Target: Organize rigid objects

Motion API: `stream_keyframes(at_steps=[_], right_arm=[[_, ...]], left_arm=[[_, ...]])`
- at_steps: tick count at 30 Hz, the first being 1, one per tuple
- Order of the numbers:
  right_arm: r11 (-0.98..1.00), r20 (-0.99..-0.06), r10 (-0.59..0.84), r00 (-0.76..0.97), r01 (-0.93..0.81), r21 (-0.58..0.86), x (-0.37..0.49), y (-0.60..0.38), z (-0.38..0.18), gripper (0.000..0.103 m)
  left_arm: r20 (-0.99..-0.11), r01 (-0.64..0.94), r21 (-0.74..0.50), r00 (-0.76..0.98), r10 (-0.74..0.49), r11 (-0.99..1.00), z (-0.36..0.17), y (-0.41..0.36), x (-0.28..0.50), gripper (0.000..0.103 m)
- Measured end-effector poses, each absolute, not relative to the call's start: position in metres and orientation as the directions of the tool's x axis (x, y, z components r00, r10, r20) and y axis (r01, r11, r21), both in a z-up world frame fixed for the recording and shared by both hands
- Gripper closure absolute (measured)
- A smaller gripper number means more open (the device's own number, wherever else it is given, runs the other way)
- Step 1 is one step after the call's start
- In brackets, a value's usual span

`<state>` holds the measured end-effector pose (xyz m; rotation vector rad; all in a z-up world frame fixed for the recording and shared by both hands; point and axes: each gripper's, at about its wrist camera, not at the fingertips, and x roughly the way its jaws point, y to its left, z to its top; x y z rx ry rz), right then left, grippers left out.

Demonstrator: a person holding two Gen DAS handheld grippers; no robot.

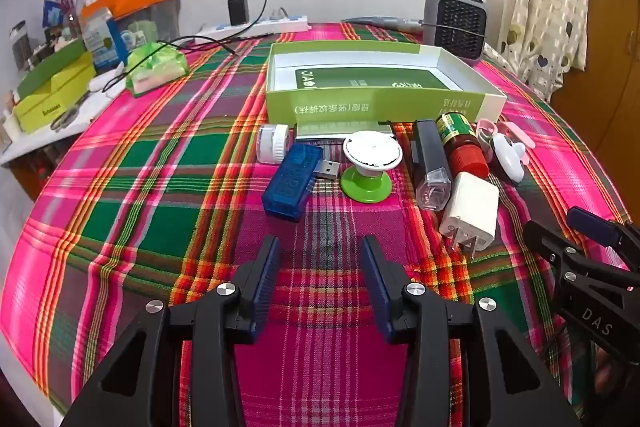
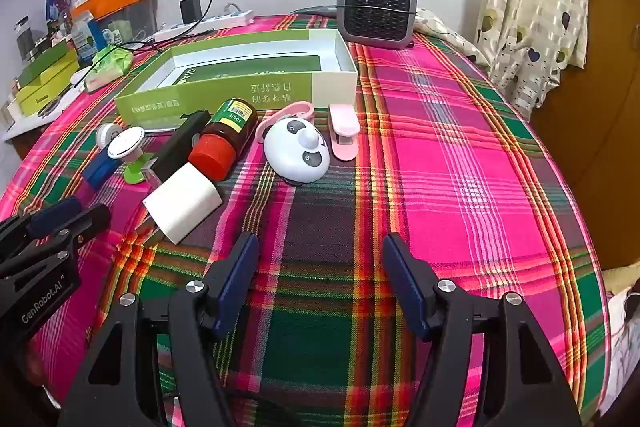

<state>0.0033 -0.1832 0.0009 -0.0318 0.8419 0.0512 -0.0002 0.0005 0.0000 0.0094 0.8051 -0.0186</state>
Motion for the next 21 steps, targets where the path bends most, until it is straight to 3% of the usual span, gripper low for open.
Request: stream_keyframes(at_steps=[21], right_arm=[[0.998, -0.744, 0.04, 0.667, -0.057, 0.003, 0.0027, -0.1835, 0.0006, 0.038]], left_arm=[[-0.725, 0.022, 0.011, 0.688, -0.007, 1.0, -0.001, -0.0001, -0.0014, 0.063]])
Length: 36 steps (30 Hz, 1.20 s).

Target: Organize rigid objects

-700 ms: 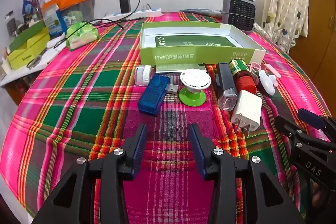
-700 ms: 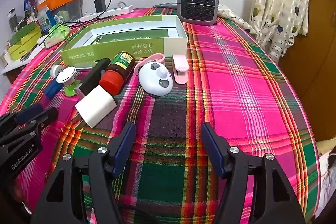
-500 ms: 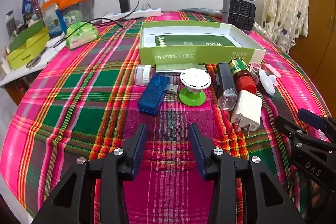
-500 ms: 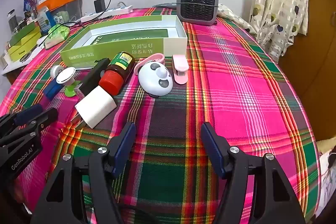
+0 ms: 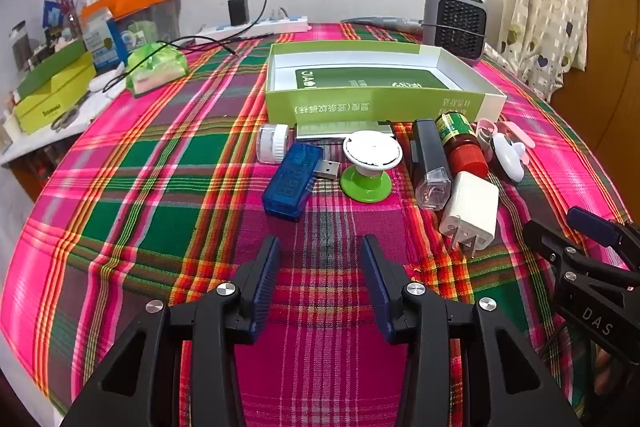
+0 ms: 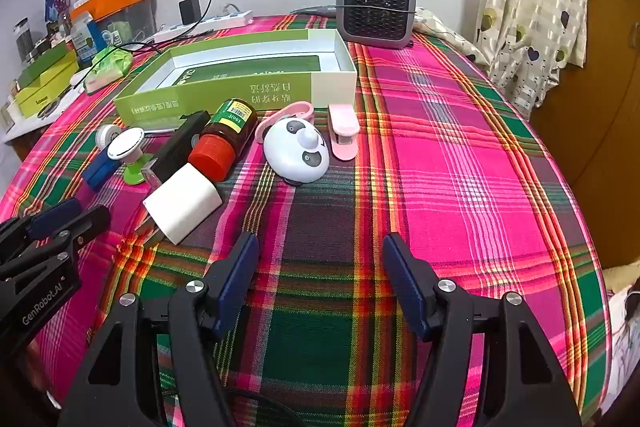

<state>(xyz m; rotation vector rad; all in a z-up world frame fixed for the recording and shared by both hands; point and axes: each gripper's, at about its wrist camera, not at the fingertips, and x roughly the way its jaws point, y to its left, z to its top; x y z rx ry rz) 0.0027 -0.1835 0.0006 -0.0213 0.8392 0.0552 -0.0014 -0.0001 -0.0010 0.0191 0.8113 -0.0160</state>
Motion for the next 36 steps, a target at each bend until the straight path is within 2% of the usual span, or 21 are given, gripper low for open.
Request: stream_keyframes(at_steps=[36], right_arm=[[0.998, -0.743, 0.041, 0.668, -0.057, 0.003, 0.0024, -0.1834, 0.0007, 0.038]], left_arm=[[-0.724, 0.022, 0.016, 0.689, -0.004, 1.0, -0.0004, 0.0022, -0.0008, 0.063]])
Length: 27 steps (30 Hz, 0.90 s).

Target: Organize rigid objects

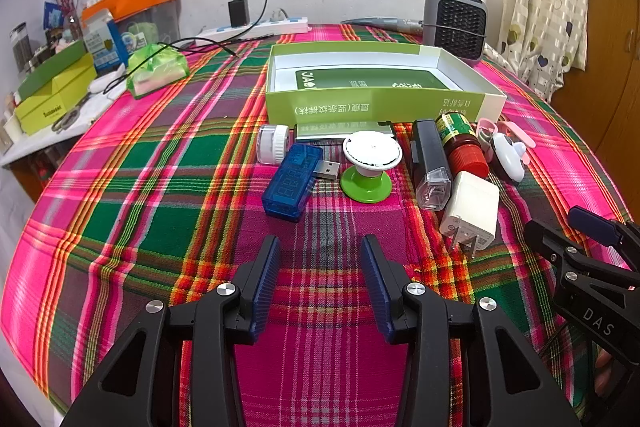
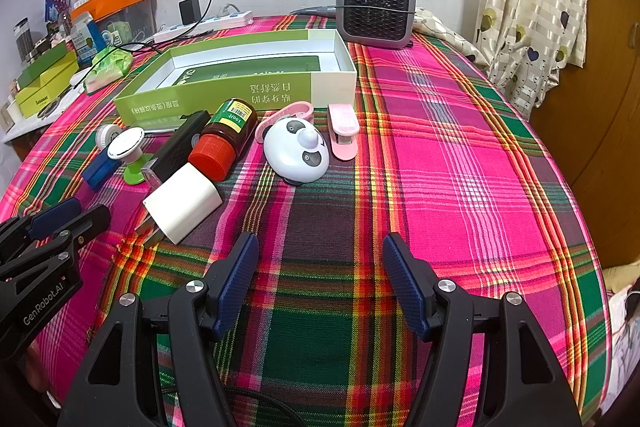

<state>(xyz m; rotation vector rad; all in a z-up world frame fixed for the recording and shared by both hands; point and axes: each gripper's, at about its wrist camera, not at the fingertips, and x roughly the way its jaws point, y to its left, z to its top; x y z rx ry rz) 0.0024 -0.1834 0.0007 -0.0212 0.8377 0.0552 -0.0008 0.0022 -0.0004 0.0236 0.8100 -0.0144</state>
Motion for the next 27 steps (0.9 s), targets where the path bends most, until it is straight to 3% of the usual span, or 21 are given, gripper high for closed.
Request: stream_keyframes(at_steps=[27], right_arm=[[0.998, -0.745, 0.036, 0.666, -0.056, -0.002, -0.0003, -0.1839, -0.0017, 0.038]], left_arm=[[-0.737, 0.051, 0.013, 0.676, -0.025, 0.999, 0.0026, 0.0069, -0.0003, 0.063]])
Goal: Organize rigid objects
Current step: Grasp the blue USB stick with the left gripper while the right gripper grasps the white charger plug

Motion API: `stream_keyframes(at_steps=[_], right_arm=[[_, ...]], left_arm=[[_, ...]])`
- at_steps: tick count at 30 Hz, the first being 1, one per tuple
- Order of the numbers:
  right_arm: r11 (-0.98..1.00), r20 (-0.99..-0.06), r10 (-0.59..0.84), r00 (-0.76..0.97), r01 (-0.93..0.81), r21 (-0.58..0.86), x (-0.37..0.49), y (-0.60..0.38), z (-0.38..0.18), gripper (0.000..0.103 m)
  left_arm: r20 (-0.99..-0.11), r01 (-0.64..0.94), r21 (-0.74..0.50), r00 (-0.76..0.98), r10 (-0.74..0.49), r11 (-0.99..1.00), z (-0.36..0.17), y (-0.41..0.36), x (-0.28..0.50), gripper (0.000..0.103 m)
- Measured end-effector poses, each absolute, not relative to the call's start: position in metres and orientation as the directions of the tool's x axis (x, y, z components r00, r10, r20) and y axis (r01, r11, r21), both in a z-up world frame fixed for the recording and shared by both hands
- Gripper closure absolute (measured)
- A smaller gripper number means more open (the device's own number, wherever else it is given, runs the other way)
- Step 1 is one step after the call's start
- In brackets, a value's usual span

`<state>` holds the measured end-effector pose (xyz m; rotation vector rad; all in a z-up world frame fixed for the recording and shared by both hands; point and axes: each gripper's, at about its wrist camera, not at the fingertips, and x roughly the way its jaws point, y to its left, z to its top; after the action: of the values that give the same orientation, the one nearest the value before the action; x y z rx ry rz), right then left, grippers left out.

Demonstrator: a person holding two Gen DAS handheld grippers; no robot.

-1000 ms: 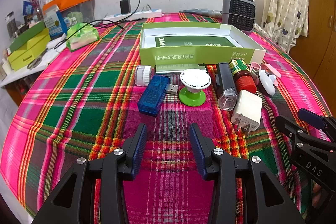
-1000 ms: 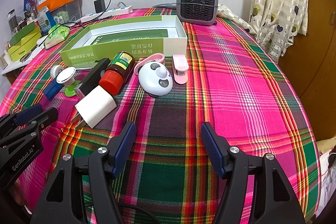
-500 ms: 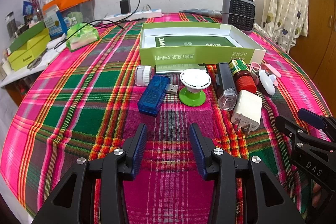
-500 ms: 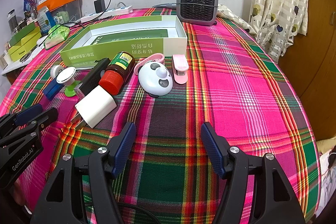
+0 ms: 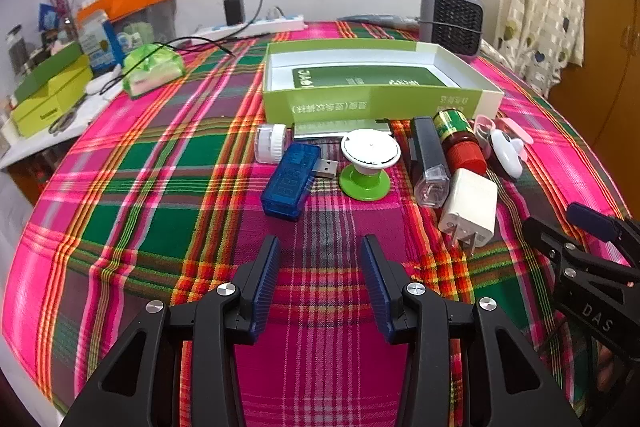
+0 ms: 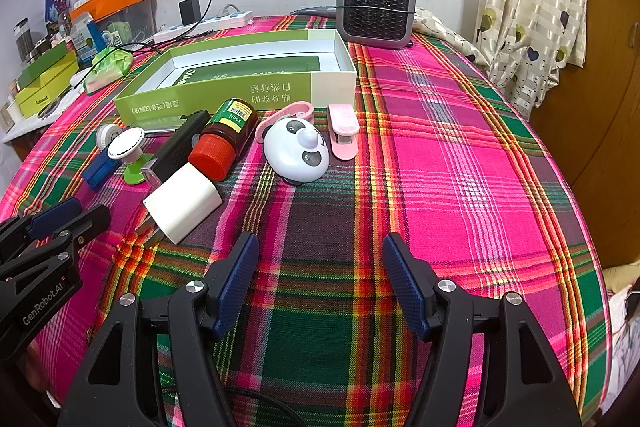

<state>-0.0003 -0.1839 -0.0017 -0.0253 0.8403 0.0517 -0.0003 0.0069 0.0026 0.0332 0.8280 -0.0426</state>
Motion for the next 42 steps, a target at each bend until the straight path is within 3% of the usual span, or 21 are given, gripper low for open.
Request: stream_keyframes(at_steps=[15, 19, 31, 42], right_arm=[[0.976, -0.706, 0.217, 0.674, -0.162, 0.145, 0.005, -0.15, 0.023, 0.038], [0.97, -0.732, 0.241, 0.637, -0.168, 0.173, 0.016, -0.136, 0.019, 0.038], [0.983, -0.772, 0.176, 0.611, -0.15, 0.105, 0.029, -0.118, 0.008, 0.038], [0.992, -0.78, 0.104, 0.617, -0.122, 0.035, 0.028, -0.122, 0.004, 0.038]], left_arm=[[-0.739, 0.054, -0.049, 0.67, -0.072, 0.997, 0.015, 0.044, -0.004, 0.063], [-0.732, 0.046, -0.072, 0.676, -0.084, 0.996, 0.019, 0.058, 0.002, 0.063], [-0.742, 0.145, -0.116, 0.644, -0.183, 0.983, 0.02, 0.056, 0.023, 0.063], [-0.756, 0.182, -0.068, 0.632, -0.169, 0.981, 0.015, 0.044, 0.042, 0.063]])
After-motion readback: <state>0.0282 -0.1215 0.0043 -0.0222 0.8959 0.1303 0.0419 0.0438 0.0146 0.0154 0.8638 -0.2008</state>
